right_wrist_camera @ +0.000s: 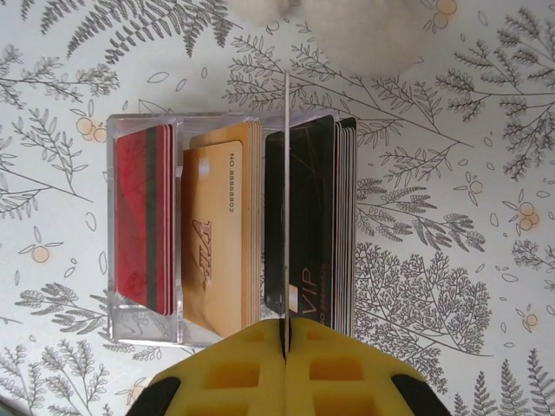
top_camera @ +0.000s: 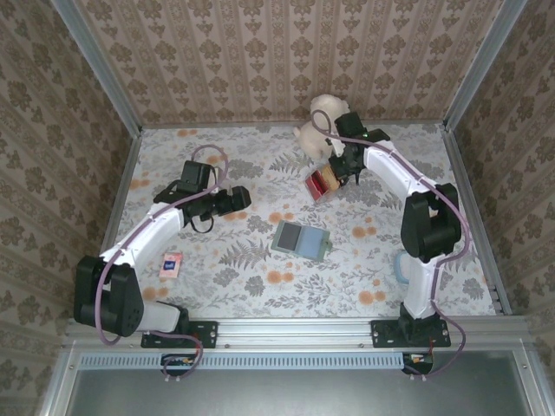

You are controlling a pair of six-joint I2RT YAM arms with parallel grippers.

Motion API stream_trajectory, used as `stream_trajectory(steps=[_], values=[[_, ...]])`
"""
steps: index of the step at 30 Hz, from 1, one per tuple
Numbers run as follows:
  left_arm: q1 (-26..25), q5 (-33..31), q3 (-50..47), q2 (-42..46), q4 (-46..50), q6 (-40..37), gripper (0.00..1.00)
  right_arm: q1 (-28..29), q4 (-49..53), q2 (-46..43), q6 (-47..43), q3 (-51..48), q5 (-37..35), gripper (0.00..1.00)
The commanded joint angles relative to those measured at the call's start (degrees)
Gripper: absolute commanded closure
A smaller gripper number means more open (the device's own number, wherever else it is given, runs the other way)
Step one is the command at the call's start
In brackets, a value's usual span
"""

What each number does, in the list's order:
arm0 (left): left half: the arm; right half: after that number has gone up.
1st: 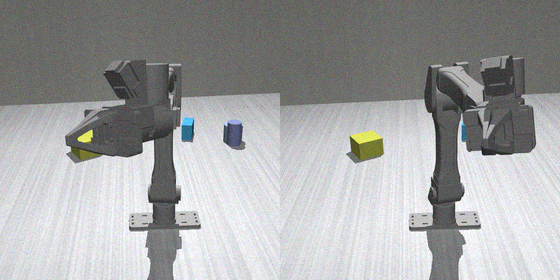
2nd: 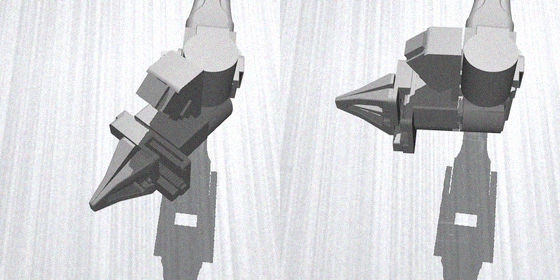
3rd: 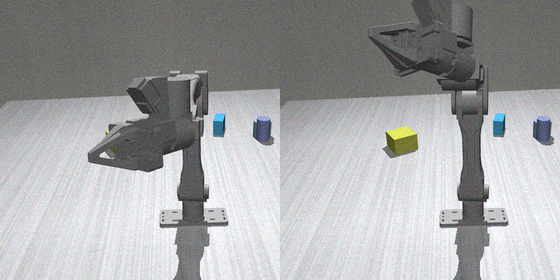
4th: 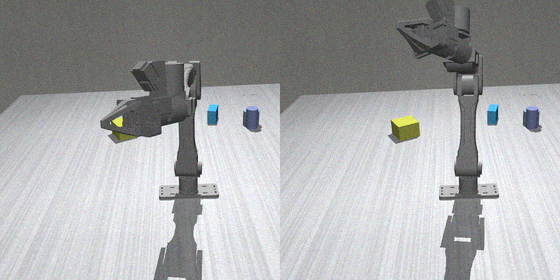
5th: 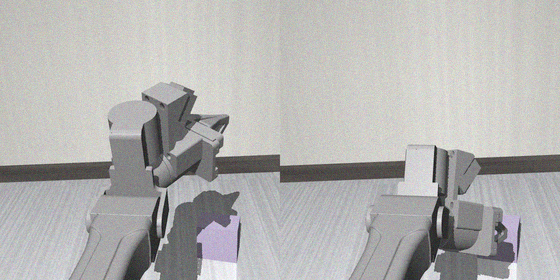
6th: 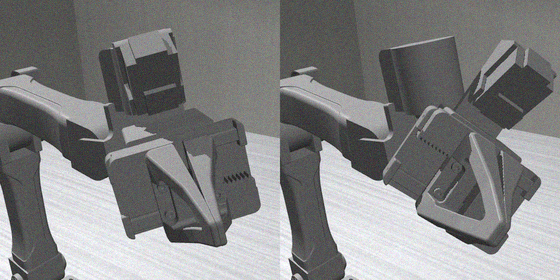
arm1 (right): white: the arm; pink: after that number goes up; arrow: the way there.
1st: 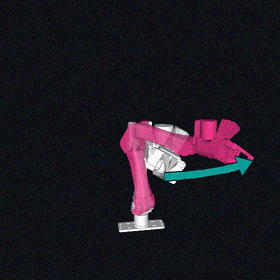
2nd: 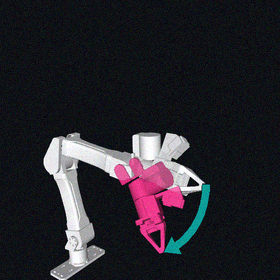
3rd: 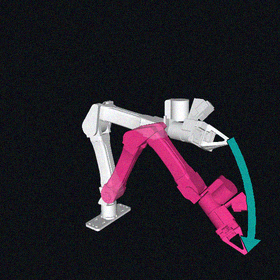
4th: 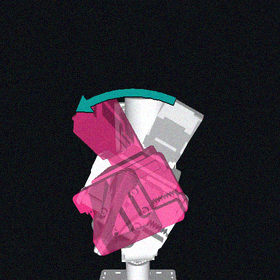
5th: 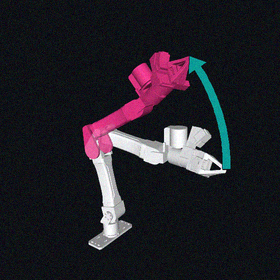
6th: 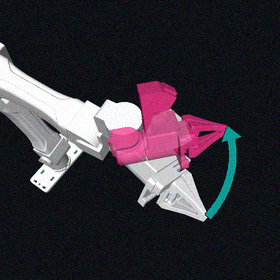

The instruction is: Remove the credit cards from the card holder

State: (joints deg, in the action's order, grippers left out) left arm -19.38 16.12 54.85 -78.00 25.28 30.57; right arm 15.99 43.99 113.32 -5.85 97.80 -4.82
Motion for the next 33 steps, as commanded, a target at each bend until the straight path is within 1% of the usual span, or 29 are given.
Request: stream_trajectory(steps=[1, 7, 10, 15, 17, 20, 24, 26, 27, 30, 33], values=[[0.6, 2.2, 1.7, -0.2, -0.1, -1.9, 0.00, -0.3, 4.0, 2.7, -0.1, 2.7, -2.6, 1.00], [0.6, 3.2, 1.7, -0.5, 0.2, -2.0, 0.00, -0.4, 4.2, 4.1, -0.3, 2.5, -3.6, 0.98], [0.6, 3.5, 1.8, -0.9, 0.0, -1.9, 0.00, -0.4, 4.4, 4.5, -0.4, 2.6, -3.9, 0.96], [0.6, 4.1, 2.0, -1.6, 0.0, -1.8, 0.00, -0.4, 4.0, 3.5, -0.3, 2.3, -2.0, 0.82], [0.6, 4.2, 2.0, -1.7, 0.0, -1.6, 0.00, -0.4, 3.8, 2.9, -0.1, 2.5, -1.7, 0.79], [0.6, 4.4, 2.1, -1.6, 0.0, -1.5, 0.00, -0.4, 3.5, 1.3, 0.5, 2.4, -1.8, 0.77], [0.6, 5.5, 2.3, -1.5, 0.2, -1.4, 0.00, -0.4, 2.9, -2.5, 2.5, 1.4, -1.6, 0.77], [0.6, 6.5, 2.2, -1.4, 0.2, -0.8, 0.00, -0.4, 2.7, -5.2, 4.8, 0.3, -1.6, 0.74], [0.6, 7.1, 2.1, -1.3, 0.1, -0.5, 0.00, -0.4, 2.7, -6.9, 6.6, -0.5, -1.5, 0.71], [0.0, 8.9, 1.3, -1.1, -0.7, 1.0, 0.00, -0.3, 1.5, -13.0, 12.5, -4.8, 0.8, 0.58], [-1.3, 9.9, 0.6, -1.4, -0.9, 2.4, 0.00, 0.2, 0.5, -19.2, 18.8, -10.0, 3.4, 0.51]])
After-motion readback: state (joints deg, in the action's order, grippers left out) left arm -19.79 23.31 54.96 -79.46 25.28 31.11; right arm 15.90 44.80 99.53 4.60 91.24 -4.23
